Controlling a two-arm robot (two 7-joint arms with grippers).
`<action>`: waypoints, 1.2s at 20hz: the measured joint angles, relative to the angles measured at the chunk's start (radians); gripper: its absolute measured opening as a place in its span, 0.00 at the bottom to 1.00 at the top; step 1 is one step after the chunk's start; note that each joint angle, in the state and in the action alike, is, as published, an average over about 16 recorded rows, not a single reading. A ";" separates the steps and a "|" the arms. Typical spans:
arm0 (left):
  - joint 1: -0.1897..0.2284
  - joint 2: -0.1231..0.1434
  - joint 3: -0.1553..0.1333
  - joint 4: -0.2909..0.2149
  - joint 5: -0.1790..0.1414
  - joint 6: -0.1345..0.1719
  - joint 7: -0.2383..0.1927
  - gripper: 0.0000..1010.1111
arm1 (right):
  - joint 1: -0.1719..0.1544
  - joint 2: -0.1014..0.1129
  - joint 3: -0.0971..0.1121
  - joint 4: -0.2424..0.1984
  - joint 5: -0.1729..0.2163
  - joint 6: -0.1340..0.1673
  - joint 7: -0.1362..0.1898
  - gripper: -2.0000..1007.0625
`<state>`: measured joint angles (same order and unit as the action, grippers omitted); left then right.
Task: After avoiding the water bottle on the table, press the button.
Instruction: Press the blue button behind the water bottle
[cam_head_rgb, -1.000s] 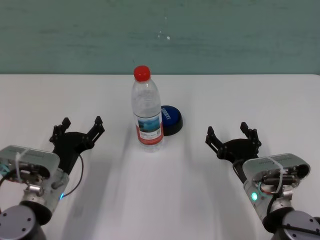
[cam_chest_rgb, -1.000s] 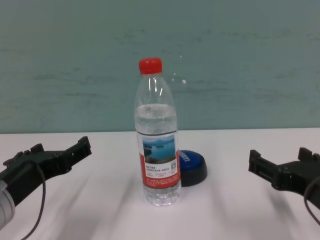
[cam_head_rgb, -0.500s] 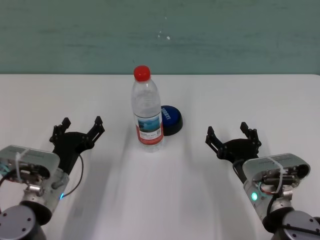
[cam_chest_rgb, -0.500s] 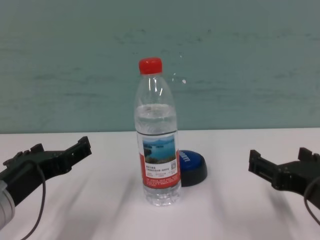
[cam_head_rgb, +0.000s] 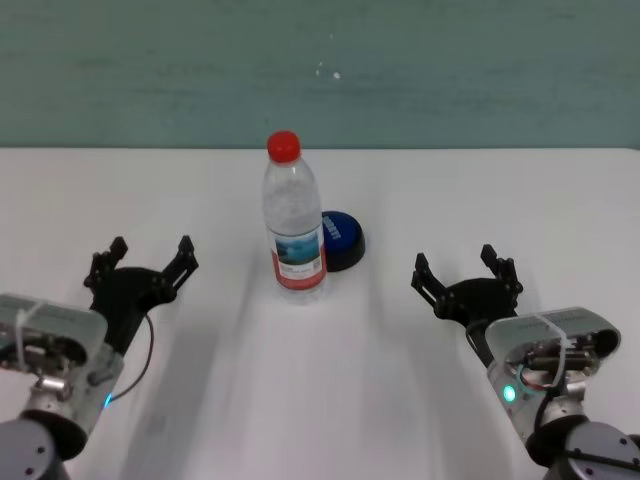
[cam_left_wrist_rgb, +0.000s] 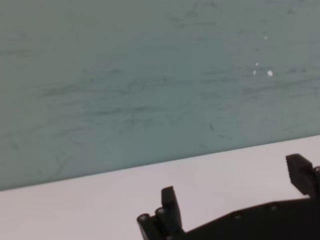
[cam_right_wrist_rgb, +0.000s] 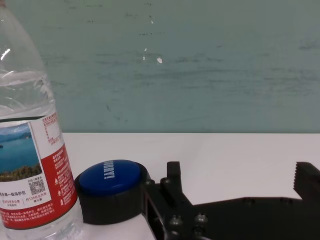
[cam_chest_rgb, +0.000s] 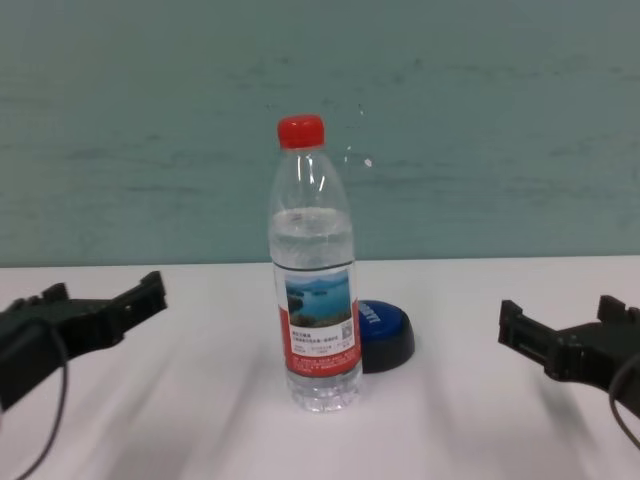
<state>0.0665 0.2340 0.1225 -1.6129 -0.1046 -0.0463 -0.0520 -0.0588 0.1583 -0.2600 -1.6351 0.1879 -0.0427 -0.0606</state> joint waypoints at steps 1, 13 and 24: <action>0.012 0.003 -0.005 -0.016 0.005 0.004 -0.001 0.99 | 0.000 0.000 0.000 0.000 0.000 0.000 0.000 1.00; 0.200 0.039 -0.057 -0.217 0.066 0.022 -0.028 0.99 | 0.000 0.000 0.000 0.000 0.000 0.000 0.000 1.00; 0.194 0.054 -0.011 -0.196 0.137 -0.007 -0.101 0.99 | 0.000 0.000 0.000 0.000 0.000 0.000 0.000 1.00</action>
<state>0.2606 0.2880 0.1115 -1.8092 0.0324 -0.0537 -0.1529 -0.0588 0.1583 -0.2600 -1.6351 0.1879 -0.0427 -0.0605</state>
